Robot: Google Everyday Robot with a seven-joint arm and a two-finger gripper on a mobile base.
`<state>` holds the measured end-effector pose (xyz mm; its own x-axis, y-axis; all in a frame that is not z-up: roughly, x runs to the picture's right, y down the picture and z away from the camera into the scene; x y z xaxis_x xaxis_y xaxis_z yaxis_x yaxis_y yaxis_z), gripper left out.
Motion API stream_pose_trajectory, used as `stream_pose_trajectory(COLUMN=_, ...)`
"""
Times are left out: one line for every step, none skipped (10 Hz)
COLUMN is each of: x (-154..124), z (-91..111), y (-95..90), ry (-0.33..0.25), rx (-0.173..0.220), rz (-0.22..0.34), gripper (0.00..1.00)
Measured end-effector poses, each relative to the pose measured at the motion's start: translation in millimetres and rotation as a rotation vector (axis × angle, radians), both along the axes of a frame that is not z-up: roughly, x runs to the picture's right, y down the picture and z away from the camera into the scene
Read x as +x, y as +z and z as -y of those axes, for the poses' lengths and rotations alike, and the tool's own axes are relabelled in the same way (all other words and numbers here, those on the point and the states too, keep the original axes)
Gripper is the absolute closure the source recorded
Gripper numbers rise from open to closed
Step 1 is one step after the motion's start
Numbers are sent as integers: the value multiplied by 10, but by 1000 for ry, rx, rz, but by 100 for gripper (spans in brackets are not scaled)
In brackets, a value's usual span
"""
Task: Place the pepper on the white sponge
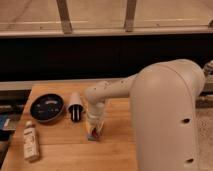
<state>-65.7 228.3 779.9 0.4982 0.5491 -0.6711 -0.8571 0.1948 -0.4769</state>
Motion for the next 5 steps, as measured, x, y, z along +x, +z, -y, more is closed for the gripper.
stream_pose_trajectory(x=-10, z=-2, y=-10, ry=-3, rx=1, rz=4, gripper=24)
stream_pose_trajectory(x=-25, z=2, y=-30, ry=-6, rx=5, rz=13, gripper=24)
stream_pose_trajectory(x=-27, z=11, y=-39, ry=-5, rx=7, rz=19, gripper=24)
stream_pose_trajectory(x=-17, z=9, y=-39, ry=-3, rx=6, rz=18, gripper=24)
stream_pose_trajectory(x=-22, z=9, y=-40, ry=-3, rx=6, rz=19, gripper=24)
